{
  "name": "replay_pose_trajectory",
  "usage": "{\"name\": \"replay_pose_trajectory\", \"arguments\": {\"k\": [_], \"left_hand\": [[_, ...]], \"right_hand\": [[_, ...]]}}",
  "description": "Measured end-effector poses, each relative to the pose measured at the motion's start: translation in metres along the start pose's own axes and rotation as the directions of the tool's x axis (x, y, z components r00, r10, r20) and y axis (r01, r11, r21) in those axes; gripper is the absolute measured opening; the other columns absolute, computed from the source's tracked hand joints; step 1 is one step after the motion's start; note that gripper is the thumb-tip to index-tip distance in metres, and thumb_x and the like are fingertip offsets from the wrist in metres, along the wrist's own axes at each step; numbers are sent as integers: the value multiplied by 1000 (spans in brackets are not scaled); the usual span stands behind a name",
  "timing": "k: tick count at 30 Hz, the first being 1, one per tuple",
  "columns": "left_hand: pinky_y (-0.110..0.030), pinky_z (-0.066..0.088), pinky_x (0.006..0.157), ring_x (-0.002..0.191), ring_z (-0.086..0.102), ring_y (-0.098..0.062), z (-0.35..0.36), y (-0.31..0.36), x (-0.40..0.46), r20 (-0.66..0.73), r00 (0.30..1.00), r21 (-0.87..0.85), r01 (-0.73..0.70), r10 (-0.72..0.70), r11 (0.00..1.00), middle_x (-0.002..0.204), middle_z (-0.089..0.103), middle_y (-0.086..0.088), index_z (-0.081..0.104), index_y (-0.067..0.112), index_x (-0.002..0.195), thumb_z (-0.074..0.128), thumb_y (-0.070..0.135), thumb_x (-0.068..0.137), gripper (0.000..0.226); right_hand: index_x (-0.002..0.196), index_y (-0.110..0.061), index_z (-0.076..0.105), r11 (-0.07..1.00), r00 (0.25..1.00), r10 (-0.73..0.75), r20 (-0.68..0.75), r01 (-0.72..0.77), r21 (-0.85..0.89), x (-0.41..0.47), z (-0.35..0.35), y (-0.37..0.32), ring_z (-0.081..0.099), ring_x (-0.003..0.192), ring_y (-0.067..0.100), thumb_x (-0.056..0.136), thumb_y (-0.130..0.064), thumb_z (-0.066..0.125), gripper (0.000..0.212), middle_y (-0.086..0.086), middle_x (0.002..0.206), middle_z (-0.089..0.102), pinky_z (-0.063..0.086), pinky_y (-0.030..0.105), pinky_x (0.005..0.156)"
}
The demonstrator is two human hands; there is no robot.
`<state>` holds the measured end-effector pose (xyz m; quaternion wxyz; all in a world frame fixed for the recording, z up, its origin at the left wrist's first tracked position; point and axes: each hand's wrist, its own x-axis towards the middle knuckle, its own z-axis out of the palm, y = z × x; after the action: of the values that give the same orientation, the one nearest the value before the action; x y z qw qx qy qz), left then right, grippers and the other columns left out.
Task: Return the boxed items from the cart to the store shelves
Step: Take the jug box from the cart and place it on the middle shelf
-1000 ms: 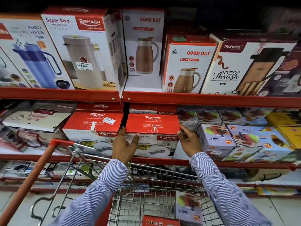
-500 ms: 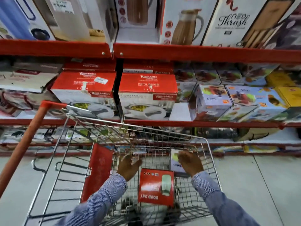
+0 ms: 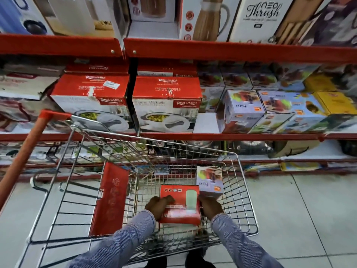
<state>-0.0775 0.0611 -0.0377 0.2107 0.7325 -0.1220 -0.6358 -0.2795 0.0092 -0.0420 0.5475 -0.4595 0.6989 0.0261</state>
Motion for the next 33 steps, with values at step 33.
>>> {"name": "replay_pose_trajectory", "arguments": {"k": [33], "left_hand": [[-28,61,77,93,73,-12,-126,265,-310,-385,63,174,-975,921,140,104,76,4,69,19,115,68,19,86,29]], "right_hand": [[121,-8,65,132,227,-839,-494,966,220,-253,-156,-321,72,92,7,80,-18,73,43,-8,94,75,58,30,84]]}}
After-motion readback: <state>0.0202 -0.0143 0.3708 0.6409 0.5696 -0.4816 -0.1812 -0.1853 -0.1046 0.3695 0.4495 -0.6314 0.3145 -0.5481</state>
